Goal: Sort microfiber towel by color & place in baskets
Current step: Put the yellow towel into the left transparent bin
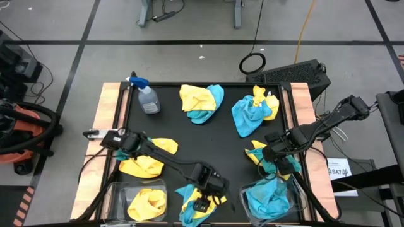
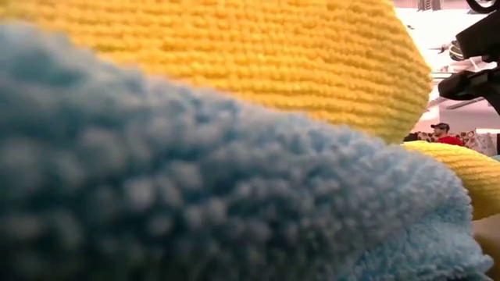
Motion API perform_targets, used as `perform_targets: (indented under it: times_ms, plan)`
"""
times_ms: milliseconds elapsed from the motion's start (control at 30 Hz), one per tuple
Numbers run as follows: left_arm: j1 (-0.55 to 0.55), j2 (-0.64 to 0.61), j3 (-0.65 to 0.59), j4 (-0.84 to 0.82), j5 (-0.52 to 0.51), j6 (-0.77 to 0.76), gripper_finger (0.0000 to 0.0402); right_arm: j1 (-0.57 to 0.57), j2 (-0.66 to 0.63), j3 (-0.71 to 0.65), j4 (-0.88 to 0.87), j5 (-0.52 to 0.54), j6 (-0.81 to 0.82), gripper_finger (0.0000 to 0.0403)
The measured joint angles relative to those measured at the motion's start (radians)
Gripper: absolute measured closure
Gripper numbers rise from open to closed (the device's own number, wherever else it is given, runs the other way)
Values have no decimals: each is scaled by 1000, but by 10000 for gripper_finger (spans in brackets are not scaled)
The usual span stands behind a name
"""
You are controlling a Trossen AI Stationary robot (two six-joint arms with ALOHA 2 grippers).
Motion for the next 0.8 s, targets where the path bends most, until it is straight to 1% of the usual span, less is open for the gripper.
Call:
perform_targets:
  times_ms: [133,200,300,367,433,600,633,667,800]
  plan:
    - [0,46,0,8,-2,28,107,0,0,0,4,1,0,204]
    - [0,69,0,10,-23,29,108,0,0,0,4,1,0,204]
    - [4,85,0,2,-29,32,126,0,0,0,5,1,0,204]
    - [4,86,0,4,-28,53,158,0,0,0,4,1,1,204]
    - [3,87,0,4,-12,71,205,0,0,0,4,1,1,204]
    - [6,72,0,-7,40,76,359,0,0,0,4,1,1,204]
    - [8,70,0,-7,53,76,379,0,0,0,4,1,1,204]
    - [9,68,2,-7,63,74,386,0,0,0,4,1,1,204]
    - [9,68,49,-52,65,74,383,0,0,0,3,1,1,204]
